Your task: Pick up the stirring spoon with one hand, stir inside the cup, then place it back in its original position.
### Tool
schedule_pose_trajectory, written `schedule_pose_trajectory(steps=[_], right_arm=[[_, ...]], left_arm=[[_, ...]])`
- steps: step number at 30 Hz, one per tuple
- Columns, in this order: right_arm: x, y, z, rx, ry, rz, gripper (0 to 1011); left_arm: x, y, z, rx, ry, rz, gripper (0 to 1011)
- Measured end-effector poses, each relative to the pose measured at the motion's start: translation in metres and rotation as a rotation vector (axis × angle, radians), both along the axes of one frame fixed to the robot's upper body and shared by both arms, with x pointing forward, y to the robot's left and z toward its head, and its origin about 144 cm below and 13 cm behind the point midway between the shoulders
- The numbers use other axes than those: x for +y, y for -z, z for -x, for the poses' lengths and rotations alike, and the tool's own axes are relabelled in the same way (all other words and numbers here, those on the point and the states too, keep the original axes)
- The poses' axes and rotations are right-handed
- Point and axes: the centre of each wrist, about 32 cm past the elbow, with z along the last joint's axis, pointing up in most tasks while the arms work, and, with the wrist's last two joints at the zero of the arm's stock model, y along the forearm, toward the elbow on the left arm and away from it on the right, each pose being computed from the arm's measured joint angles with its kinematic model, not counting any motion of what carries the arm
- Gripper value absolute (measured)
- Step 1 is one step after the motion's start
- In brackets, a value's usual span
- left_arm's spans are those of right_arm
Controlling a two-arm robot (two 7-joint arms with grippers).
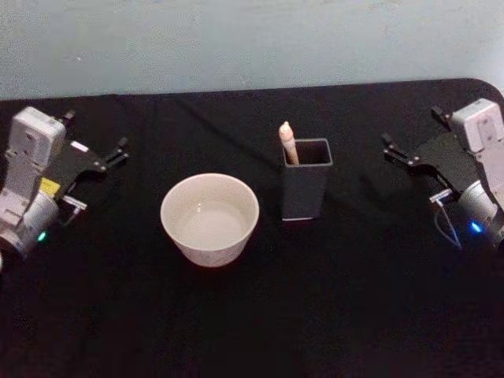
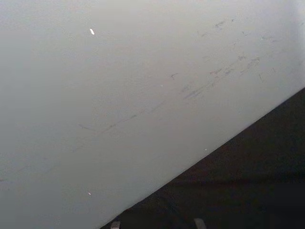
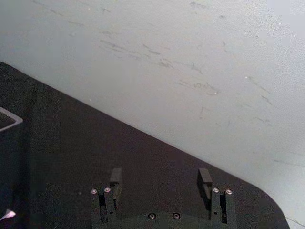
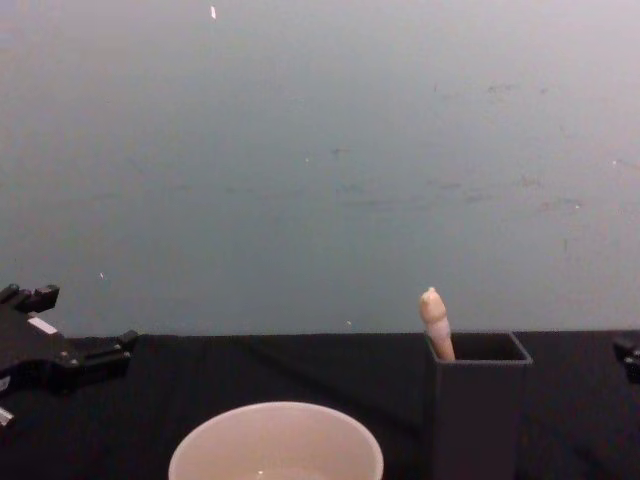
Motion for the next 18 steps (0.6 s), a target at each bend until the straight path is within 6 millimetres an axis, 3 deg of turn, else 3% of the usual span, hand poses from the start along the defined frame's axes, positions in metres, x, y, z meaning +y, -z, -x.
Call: schedule_pose_trajectory(steps=[18], right_arm=[[0.0000,-0.0007,0.0007,-0.001,-0.002,-0.003,1002]], left_arm=[[0.0000,0.0000,0.0000,0.000,0.000,0.000,1001]])
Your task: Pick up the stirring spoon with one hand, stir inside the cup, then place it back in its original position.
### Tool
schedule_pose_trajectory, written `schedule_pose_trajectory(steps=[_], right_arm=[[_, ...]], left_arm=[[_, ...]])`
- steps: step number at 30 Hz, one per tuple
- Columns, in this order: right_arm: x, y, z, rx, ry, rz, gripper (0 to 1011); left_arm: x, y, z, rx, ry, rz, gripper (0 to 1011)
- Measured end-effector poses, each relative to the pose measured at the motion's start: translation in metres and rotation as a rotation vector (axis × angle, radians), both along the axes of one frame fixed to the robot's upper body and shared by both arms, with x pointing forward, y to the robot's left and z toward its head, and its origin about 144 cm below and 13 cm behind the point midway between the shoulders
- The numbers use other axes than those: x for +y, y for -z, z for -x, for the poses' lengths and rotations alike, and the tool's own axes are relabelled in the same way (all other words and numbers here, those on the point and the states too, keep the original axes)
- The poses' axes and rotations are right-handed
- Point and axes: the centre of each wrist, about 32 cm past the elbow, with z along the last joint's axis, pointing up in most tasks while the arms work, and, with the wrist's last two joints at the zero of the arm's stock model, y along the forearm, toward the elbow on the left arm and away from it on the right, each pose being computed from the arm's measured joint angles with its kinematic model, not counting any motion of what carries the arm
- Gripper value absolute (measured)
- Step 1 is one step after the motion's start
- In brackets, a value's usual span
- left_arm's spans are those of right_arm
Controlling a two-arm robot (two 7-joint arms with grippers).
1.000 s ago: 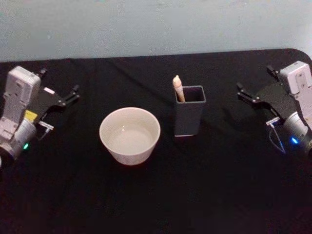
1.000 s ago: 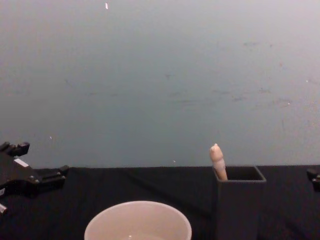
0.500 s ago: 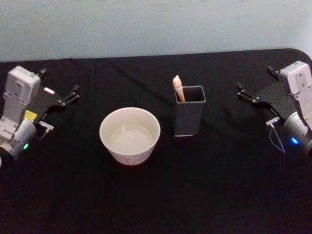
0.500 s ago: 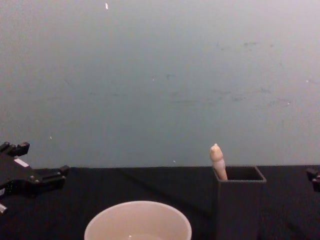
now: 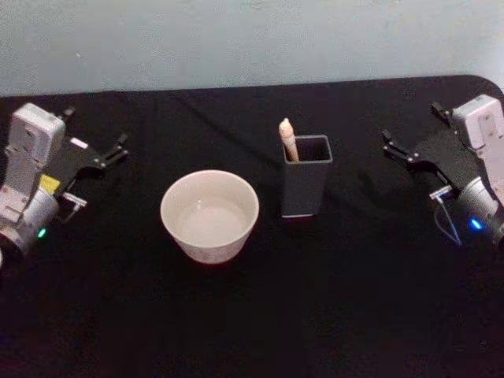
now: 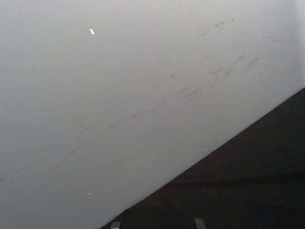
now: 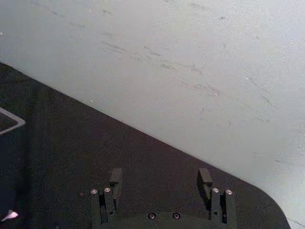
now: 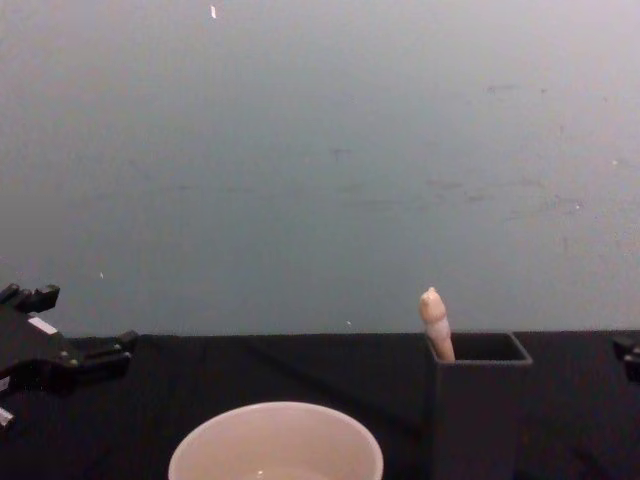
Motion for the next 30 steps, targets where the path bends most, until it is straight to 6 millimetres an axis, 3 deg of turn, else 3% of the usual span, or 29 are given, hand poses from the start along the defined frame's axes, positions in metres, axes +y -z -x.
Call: schedule_pose_trajectory(steps=[30], right_arm=[[0.011,-0.067,0.022,0.228,-0.286,-0.215,1002]], left_arm=[[0.000,0.000,0.000,0.000,0.000,0.000,1001]])
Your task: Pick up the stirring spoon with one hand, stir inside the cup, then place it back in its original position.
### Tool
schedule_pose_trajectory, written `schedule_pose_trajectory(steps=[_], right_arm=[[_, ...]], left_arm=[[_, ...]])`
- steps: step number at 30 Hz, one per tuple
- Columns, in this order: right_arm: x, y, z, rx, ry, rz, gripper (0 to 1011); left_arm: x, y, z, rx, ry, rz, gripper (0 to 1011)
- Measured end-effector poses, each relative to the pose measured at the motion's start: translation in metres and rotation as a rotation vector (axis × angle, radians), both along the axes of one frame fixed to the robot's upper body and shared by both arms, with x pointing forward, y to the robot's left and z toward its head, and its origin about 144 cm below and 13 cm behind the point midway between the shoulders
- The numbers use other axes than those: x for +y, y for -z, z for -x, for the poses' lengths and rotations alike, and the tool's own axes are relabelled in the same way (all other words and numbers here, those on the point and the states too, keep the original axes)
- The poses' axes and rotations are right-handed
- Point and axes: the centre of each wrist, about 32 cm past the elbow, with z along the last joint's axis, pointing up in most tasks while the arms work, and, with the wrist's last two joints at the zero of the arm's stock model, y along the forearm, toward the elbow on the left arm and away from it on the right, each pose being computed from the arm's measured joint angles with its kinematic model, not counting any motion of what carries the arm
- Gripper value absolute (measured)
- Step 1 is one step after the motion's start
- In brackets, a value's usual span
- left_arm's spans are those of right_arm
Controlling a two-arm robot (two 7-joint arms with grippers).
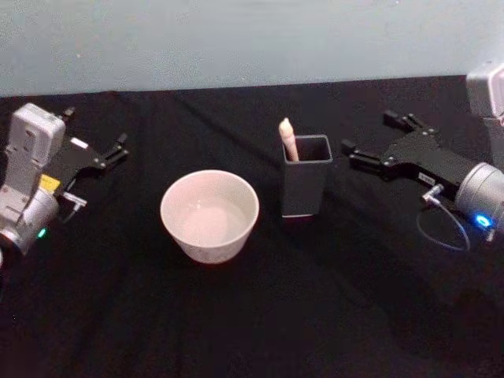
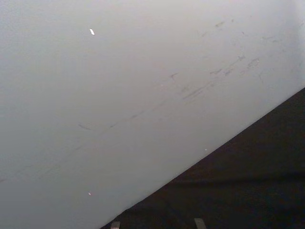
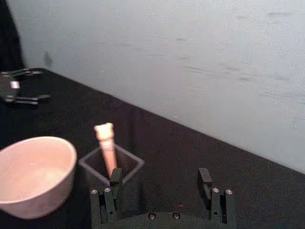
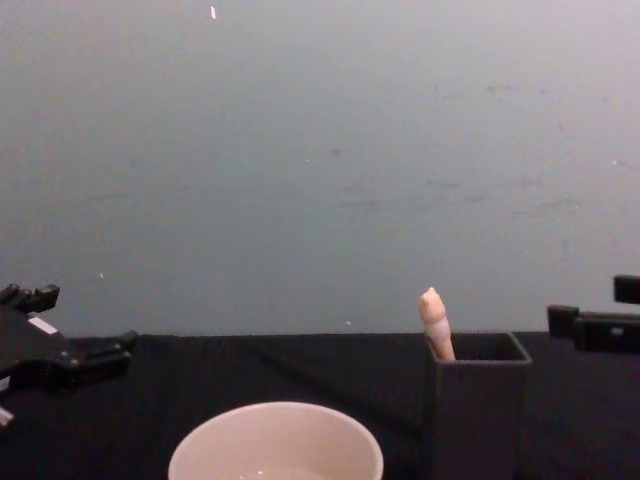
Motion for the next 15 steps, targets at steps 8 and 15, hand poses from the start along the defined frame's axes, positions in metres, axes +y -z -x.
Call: schedule_pose_trajectory(steps=[8,15], right_arm=[[0.014,-0.012,-0.006,0.073,-0.079,-0.002,1002],[0.029,-0.016,-0.014,0.099,-0.117,-0.005,1002]], left_arm=[[0.000,0.000,0.000,0.000,0.000,0.000,1001],[0.000,0.000,0.000,0.000,0.000,0.000,1001]])
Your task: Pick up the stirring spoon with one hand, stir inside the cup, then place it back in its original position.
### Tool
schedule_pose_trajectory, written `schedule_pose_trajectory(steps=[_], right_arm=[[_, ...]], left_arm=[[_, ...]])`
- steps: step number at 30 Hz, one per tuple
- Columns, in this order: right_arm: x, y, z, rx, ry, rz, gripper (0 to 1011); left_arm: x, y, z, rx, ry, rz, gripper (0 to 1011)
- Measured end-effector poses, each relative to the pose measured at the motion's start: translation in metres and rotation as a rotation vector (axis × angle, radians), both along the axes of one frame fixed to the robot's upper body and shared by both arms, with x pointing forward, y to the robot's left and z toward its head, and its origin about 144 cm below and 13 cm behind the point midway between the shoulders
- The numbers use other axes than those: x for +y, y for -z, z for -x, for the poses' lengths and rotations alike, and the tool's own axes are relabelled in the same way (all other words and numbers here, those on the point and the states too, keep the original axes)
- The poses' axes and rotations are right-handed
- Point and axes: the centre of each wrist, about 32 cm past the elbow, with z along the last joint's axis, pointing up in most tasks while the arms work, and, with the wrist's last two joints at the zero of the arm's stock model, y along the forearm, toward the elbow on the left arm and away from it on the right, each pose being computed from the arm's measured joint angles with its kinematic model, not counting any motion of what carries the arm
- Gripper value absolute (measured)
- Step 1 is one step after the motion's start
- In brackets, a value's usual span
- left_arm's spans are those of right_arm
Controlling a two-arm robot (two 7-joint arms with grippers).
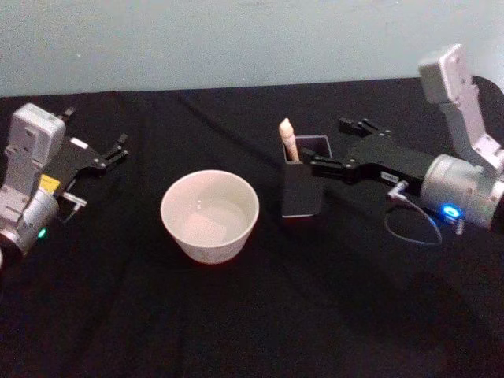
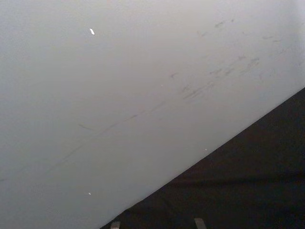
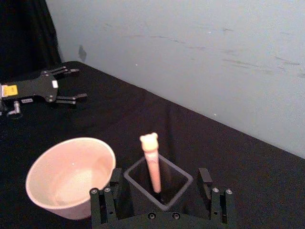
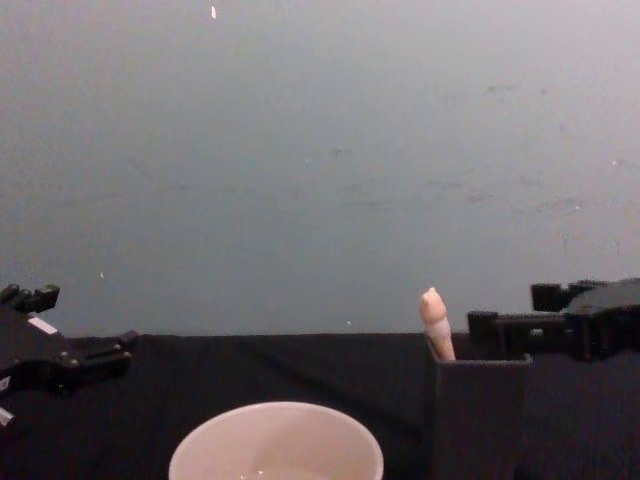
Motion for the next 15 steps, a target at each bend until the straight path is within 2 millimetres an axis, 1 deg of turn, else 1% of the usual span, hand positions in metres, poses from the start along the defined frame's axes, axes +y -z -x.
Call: schedule_pose_trajectory(steps=[5,6,8,10,11,15], right_arm=[[0.015,-0.003,-0.011,0.024,-0.018,0.000,1002],[0.015,-0.003,-0.011,0.024,-0.018,0.000,1002],[0.023,-0.004,-0.019,0.041,-0.018,0.004,1002],[0.025,-0.005,-0.021,0.044,-0.018,0.004,1002],[0.030,-0.006,-0.026,0.049,-0.015,0.006,1002],[0.038,-0.007,-0.034,0.053,-0.010,0.014,1002]], left_arm=[[0.000,0.000,0.000,0.000,0.000,0.000,1001],[0.000,0.000,0.000,0.000,0.000,0.000,1001],[0.000,0.000,0.000,0.000,0.000,0.000,1001],[0.000,0.000,0.000,0.000,0.000,0.000,1001],[0.000,0.000,0.000,0.000,0.000,0.000,1001],[0.000,0.000,0.000,0.000,0.000,0.000,1001]])
